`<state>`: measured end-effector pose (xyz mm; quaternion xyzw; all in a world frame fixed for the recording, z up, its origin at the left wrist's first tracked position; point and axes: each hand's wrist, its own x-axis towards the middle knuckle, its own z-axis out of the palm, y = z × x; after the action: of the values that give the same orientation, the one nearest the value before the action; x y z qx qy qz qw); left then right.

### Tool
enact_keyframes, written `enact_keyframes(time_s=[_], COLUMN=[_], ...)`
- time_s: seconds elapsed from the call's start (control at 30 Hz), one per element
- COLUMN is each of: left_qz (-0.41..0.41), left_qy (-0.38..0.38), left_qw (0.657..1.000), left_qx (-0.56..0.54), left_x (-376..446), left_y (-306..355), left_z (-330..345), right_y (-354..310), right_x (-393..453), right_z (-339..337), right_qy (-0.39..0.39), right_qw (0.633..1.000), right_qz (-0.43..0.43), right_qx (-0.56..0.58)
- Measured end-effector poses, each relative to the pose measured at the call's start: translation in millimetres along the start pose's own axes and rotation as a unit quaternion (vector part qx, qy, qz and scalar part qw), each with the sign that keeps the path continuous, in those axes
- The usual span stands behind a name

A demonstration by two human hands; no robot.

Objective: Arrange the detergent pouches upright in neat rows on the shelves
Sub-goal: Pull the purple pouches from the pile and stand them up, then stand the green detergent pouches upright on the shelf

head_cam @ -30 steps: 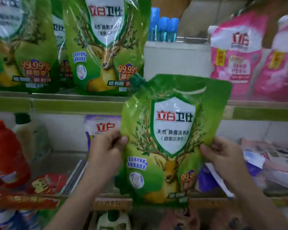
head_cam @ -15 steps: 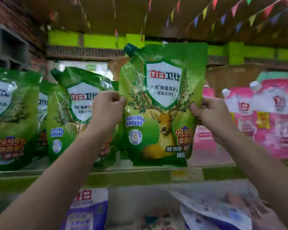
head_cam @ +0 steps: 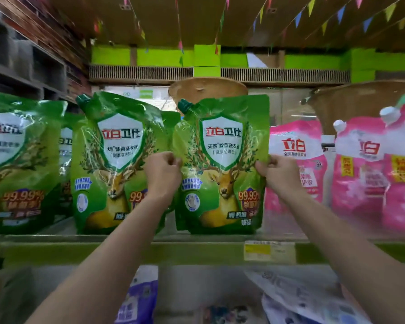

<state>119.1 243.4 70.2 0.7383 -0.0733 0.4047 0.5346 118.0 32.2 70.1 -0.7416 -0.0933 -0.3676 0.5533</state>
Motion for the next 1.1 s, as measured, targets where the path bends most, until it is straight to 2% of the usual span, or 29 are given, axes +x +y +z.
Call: enact_keyframes(time_s=[0.23,0.33,0.43,0.63,0.73,0.8,0.9,1.0,1.1], left_qz=[0.041,0.009,0.019,0.009,-0.054,-0.113,-0.212,-0.249,-0.287], left_qy=[-0.005,-0.051,-0.04,-0.044,-0.067,-0.099,-0.209,-0.317,-0.369], left_qw=[0.996,0.996,0.995,0.997,0.993,0.985,0.95,0.914,0.882], left_qx=[0.082,0.073,0.093,-0.055,-0.079,-0.079,-0.093,-0.053,-0.051], left_x=[-11.4,-32.0,-57.2,-124.5,-168.0,-194.9,-233.5,-269.8,-292.4], left_y=[1.8,1.0,-5.5,-33.8,-61.4,-84.2,-113.2,-142.7,-160.2], left_z=[-6.7,-11.1,-19.2,-45.9,-50.3,-39.2,-10.2,10.7,18.9], right_y=[-0.1,4.1,11.4,38.5,66.2,87.8,114.8,137.9,143.0], right_x=[-14.3,-29.1,-51.9,-137.2,-190.4,-222.1,-259.8,-288.5,-299.2], right_z=[-1.2,-3.6,-5.5,-18.1,-17.3,-9.8,4.9,10.4,0.5], right_qy=[0.003,0.013,0.047,0.058,0.054,0.051,0.053,0.078,0.129], right_qw=[0.999,0.999,0.999,0.988,0.974,0.953,0.916,0.903,0.897], right_qz=[-0.016,-0.009,0.002,0.046,0.142,0.247,0.366,0.41,0.413], right_qx=[0.045,0.034,0.018,0.134,0.169,0.167,0.156,0.101,0.086])
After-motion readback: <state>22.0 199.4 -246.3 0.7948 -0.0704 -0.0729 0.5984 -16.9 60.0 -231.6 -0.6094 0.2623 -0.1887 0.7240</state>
